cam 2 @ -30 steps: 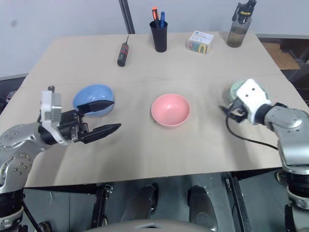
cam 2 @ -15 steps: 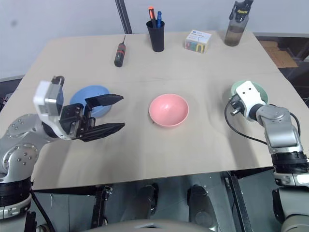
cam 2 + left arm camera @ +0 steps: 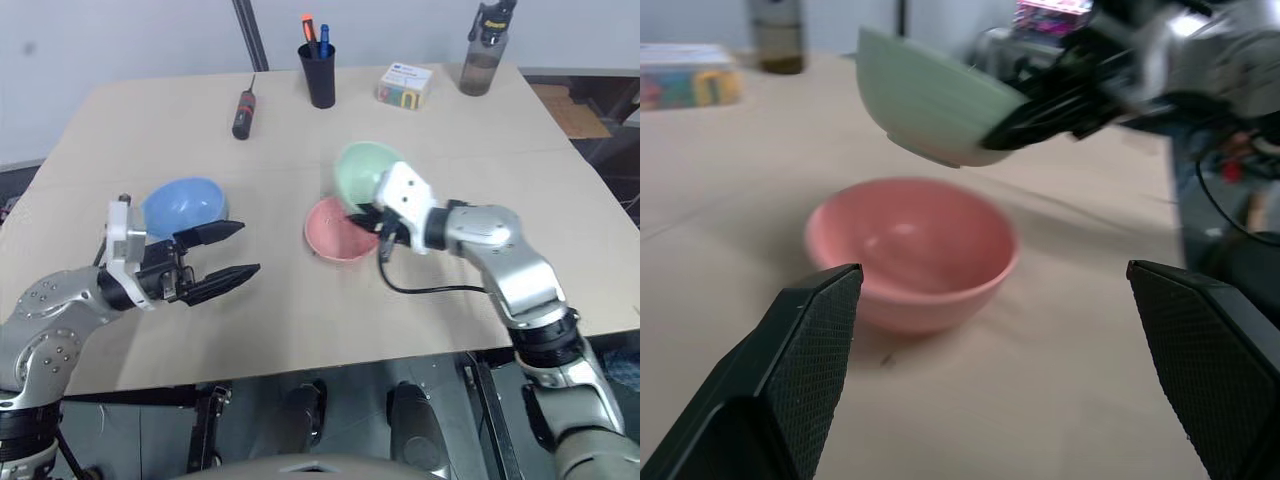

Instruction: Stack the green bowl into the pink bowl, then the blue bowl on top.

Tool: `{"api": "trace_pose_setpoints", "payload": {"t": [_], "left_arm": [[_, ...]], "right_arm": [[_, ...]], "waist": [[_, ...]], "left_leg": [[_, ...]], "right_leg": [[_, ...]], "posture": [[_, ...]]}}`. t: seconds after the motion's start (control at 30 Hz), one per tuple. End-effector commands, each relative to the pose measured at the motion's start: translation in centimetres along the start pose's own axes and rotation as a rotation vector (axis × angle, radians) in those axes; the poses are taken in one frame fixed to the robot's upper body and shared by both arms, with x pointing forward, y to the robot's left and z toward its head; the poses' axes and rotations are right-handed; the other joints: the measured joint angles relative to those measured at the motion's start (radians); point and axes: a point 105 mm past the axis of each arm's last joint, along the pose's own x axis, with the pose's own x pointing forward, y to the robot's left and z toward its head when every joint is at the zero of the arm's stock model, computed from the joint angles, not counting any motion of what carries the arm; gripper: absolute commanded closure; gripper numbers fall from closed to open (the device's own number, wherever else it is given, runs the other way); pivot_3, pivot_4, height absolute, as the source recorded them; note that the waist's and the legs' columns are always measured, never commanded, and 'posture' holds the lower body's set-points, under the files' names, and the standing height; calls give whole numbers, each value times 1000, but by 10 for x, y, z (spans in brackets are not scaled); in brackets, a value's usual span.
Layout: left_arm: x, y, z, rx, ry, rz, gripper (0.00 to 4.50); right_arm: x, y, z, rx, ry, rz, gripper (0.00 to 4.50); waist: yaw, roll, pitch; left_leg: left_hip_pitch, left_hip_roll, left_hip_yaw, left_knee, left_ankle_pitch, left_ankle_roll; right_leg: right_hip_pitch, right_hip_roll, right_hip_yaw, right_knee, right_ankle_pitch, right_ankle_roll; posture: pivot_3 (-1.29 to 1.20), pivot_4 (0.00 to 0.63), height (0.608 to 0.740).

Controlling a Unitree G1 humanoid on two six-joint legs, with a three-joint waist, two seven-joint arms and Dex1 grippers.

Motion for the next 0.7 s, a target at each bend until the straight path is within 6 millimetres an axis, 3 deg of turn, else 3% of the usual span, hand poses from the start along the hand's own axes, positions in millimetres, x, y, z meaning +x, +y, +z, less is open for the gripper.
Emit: {"api": "trace_pose_setpoints", "payload": {"t": [0.03, 0.1, 0.17, 0.2, 0.23, 0.33, 0.53, 0.7], "left_arm": [[-6, 9, 11, 66, -5, 84, 0], [-8, 15, 13, 84, -2, 144, 0], [-12, 26, 15, 168, 41, 272, 0], [-15, 33, 15, 226, 66, 351, 0], [-17, 39, 15, 268, 105, 424, 0], [-17, 45, 15, 303, 175, 539, 0], [-8, 59, 19, 431, 348, 693, 0], [-4, 72, 10, 430, 506, 745, 0]], "right_arm": [[18, 6, 7, -37, -26, 26, 3108], [24, 5, -5, -46, 10, 24, 2144], [22, 4, -9, -50, 21, 28, 1583], [20, 3, -7, -57, 18, 24, 1430], [15, -1, -4, -63, 3, -4, 836], [-4, 1, 14, -62, -94, -15, 20], [-47, 8, 34, -14, -255, -24, 20], [-62, 7, 41, 16, -291, -47, 20]], "waist": [[5, 0, 0], [10, -1, 0], [10, 0, 0], [9, 0, 0], [8, 0, 0], [8, 0, 0], [11, -1, 0], [-1, -1, 0]], "left_leg": [[0, 0, 0, 0, 0, 0], [0, -1, 0, 0, 0, 0], [-1, -1, 0, 0, 0, 0], [-1, -1, 0, 0, 0, 0], [-1, -1, 0, 0, 0, 0], [-1, -1, 0, -2, 0, 0], [-1, -1, -1, -2, 0, 0], [1, 0, 0, -2, 0, 0]], "right_leg": [[0, 0, 0, 0, 0, -1], [0, 0, 0, 0, 1, -2], [0, -1, 0, -1, 2, -1], [0, -1, 0, -1, 2, 0], [0, -1, 0, -1, 3, 2], [-1, 0, 0, -1, 3, 2], [-1, 0, 0, -1, 3, 2], [0, 0, 0, 0, 1, 6]], "posture": [[0, 150, 740], [0, 150, 740], [0, 150, 740], [0, 150, 740], [0, 150, 740], [0, 150, 740], [0, 150, 740], [0, 150, 740]]}}
